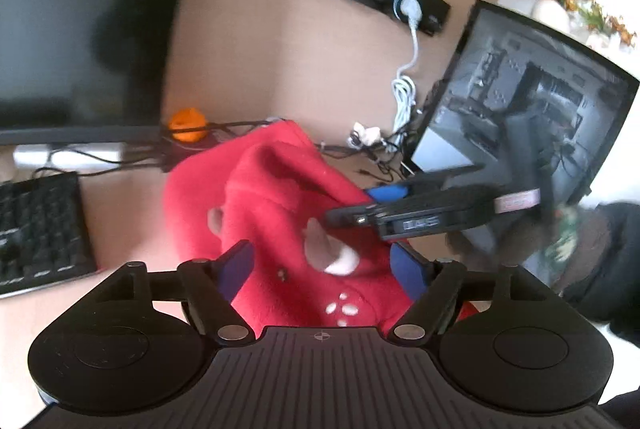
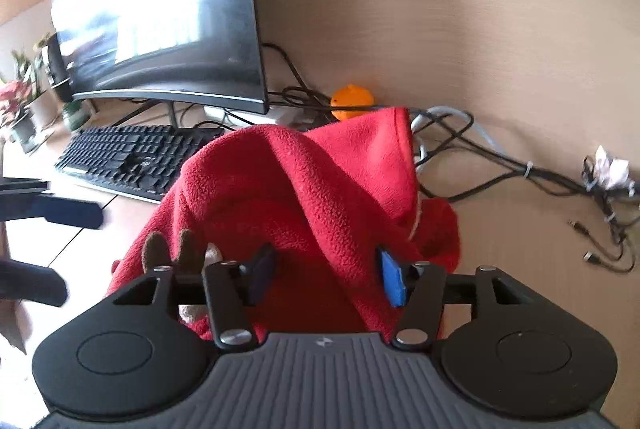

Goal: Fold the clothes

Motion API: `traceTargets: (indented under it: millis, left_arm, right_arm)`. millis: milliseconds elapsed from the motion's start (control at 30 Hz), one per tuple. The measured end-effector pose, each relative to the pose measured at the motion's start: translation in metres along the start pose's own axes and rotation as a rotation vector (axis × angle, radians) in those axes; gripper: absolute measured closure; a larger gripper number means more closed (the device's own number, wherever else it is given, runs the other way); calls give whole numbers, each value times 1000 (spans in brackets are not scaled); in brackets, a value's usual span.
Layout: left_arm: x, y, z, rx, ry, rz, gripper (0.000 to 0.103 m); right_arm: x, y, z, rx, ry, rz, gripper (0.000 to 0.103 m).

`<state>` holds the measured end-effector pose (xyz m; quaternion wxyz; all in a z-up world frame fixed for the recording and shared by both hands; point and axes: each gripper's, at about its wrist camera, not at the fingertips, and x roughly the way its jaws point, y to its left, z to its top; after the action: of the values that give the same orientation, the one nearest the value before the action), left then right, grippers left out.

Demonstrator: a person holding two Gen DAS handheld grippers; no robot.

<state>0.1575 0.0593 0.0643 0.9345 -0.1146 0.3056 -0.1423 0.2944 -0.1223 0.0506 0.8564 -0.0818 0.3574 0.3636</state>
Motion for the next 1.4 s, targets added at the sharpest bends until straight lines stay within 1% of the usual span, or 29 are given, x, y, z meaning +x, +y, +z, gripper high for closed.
traceTargets:
  millis: [33, 100, 167, 233, 300, 367, 400, 433, 500, 533, 567, 600, 633, 667, 700, 767, 867, 967, 1000, 1033, 1100, 1167, 1300, 1400]
  left_arm:
    - [9, -1, 1, 3, 12, 17, 22]
    - [22, 2, 4, -12, 27, 59, 20]
    - [31, 8, 6, -31, 34, 91, 19]
    - [41, 13, 9, -39, 44, 118, 19]
    - [54, 19, 10, -27, 71, 167, 19]
    - [67, 29, 10, -22, 111, 207, 19]
    - [70, 33, 10, -34, 125, 202, 18]
    - [71, 39, 10, -54, 132, 182, 17]
    - [73, 49, 10, -93, 143, 137, 16]
    - [73, 54, 10, -114, 143, 106, 13]
    - [74, 57, 10, -130, 143, 85, 13]
    - [75, 60, 10, -141, 144, 75, 13]
    - [77, 63, 11, -153, 144, 65, 13]
    - [79, 66, 11, -166, 143, 55, 13]
    - [80, 69, 12, -182, 139, 46, 13]
    - [79, 73, 16, -204, 128, 22, 12]
    - [80, 77, 22, -202, 120, -15, 9]
    - [90, 85, 24, -221, 140, -29, 9]
    - [95, 87, 24, -233, 153, -32, 8]
    - [101, 89, 24, -245, 168, -35, 8]
    - [108, 86, 26, -241, 177, -57, 8]
    - [114, 79, 31, -209, 184, -81, 8]
    - [132, 63, 38, -154, 216, -100, 8]
    - [144, 51, 40, -125, 241, -85, 7]
  right_arm:
    - [-8, -4, 1, -6, -5, -1, 33]
    - [-23, -14, 4, -12, -24, -20, 27]
    - [-28, -23, 9, 3, -44, -57, 27]
    - [-20, -31, 9, 30, -47, -111, 27]
    - [3, -37, 4, 44, -6, -167, 27]
    - [26, -44, -6, 44, 45, -200, 27]
    - [30, -49, -8, 59, 52, -198, 26]
    - [27, -57, -6, 91, 46, -163, 26]
    - [12, -72, 2, 155, 3, -83, 26]
    - [4, -80, 9, 185, -33, -43, 26]
    - [1, -85, 15, 209, -61, -16, 27]
    - [0, -90, 22, 236, -86, 12, 43]
    - [6, -92, 26, 247, -89, 38, 63]
    - [11, -94, 31, 257, -92, 64, 66]
    - [17, -95, 36, 263, -95, 86, 66]
    - [31, -89, 41, 225, -92, 78, 66]
    - [54, -82, 45, 191, -75, 99, 64]
    - [77, -75, 47, 123, -48, 102, 65]
    - [82, -73, 47, 110, -42, 95, 72]
    - [85, -72, 47, 99, -37, 87, 81]
    - [74, -78, 45, 111, -52, 72, 86]
    - [65, -91, 39, 141, -72, 30, 86]
    - [74, -120, 10, 216, -6, -55, 86]
    - [81, -127, -12, 230, 19, -83, 86]
